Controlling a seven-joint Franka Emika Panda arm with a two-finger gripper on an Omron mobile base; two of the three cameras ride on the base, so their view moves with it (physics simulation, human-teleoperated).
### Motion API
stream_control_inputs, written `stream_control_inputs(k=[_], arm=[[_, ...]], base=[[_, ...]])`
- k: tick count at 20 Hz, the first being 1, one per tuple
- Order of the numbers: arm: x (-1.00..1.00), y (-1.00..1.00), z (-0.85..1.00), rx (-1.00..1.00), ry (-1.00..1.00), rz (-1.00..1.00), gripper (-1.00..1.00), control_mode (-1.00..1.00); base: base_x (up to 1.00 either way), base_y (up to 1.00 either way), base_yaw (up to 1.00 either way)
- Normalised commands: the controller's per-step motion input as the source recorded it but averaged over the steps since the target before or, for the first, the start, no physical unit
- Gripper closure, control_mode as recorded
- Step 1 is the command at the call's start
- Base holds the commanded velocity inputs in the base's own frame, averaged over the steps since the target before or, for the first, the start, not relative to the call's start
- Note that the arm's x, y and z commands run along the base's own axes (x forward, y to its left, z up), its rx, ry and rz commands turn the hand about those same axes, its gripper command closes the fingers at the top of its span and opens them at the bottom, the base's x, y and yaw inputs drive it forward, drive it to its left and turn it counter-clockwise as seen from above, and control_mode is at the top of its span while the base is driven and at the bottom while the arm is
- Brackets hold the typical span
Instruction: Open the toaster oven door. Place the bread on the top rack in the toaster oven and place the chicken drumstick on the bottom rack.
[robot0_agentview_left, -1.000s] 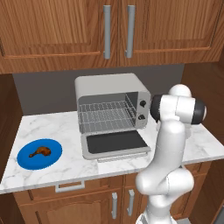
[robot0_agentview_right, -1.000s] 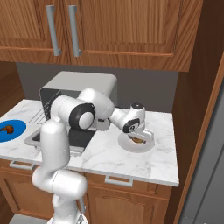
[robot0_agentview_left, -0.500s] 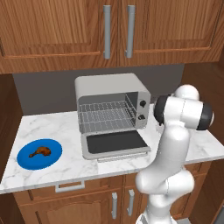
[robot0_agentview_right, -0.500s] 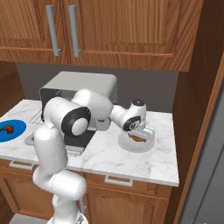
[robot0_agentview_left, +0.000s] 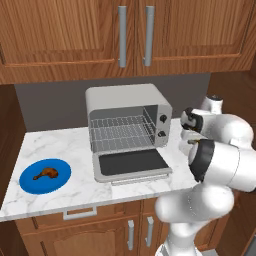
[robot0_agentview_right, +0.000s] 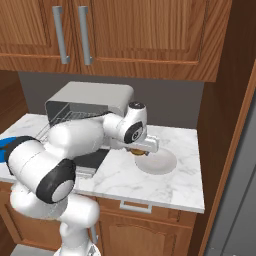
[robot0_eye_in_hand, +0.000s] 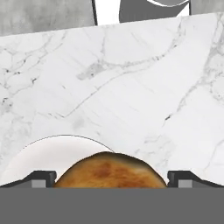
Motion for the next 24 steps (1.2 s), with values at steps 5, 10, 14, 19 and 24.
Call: stream_control_inputs(k=[5,10,14,19,24], arm=[[-0.51,1.00,0.60,-0.04,0.00,0.19,1.00,-1.00],[-0.15,1.00,0.34,-0.01,0.00,0.15,1.00,-1.00],[0.15,1.00,0.03,0.00,0.08,0.14,1.00,-1.00],[0.45,1.00,0.00,0.00,0.03,0.12,1.00,-1.00],[0.64,0.75,0.02,0.00,0.01,0.01,1.00,-1.00]], base=[[0.00,0.00,0.00],[0.00,0.00,0.00],[0.00,0.00,0.00],[0.00,0.00,0.00],[0.00,0.00,0.00]])
